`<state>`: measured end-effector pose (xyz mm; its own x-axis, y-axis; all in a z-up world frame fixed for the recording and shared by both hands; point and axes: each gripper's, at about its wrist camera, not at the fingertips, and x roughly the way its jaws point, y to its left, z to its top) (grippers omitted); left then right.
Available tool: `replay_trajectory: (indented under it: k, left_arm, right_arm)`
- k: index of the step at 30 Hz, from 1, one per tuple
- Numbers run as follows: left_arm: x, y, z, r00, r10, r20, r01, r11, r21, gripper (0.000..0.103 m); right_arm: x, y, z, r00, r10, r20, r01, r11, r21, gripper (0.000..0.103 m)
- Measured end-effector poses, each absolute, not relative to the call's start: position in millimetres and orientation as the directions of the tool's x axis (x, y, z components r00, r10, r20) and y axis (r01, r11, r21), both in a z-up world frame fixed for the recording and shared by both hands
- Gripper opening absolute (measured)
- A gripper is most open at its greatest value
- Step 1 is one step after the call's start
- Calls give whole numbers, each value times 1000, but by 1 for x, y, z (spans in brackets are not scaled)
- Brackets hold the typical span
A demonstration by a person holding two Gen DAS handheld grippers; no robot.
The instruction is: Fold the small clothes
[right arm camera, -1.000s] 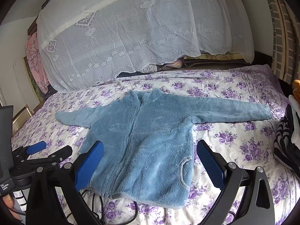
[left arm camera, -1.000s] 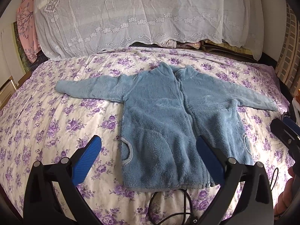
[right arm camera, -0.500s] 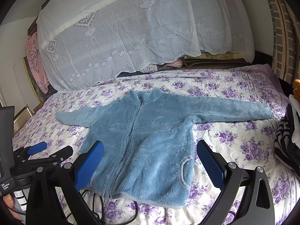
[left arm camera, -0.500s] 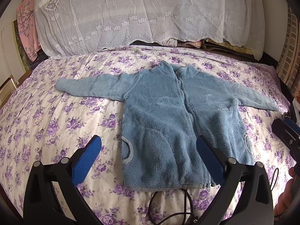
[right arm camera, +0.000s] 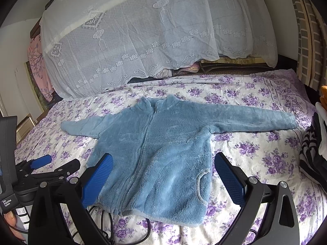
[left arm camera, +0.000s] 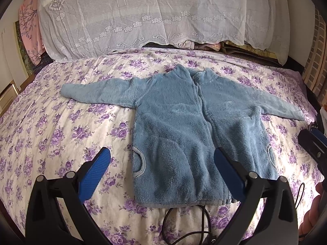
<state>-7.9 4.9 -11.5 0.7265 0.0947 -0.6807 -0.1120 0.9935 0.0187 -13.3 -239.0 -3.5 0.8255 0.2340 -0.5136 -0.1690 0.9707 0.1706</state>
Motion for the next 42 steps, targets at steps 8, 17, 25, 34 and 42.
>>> replay_trajectory:
  k: [8,17,25,34,42]
  left_arm:
    - [-8,5,-15,720,98,-687,-115,993,21,99]
    - [-4,4,-19,705,95,-702,-112,993,22,99]
    - [-2,5,-27,693,76,-717,-98,995,11,99]
    - [16,22,-49,589,-115,-800,-101,972,-214,99]
    - [23,20,-57,576,-103,-811,-103,975,-197,99]
  right_arm:
    - [-16,-236,-6,824,233,-516,-168,971,171,100]
    - [-16,-233,-14,819,230,-525,-158,971,177,100]
    - [-4,-251,-23,821,183,-541,-85,976,202,100]
    - [14,-288,-46,834,147,-532,41,944,326,100]
    - [33,-264,-50,861,176,-477,6,934,356,100]
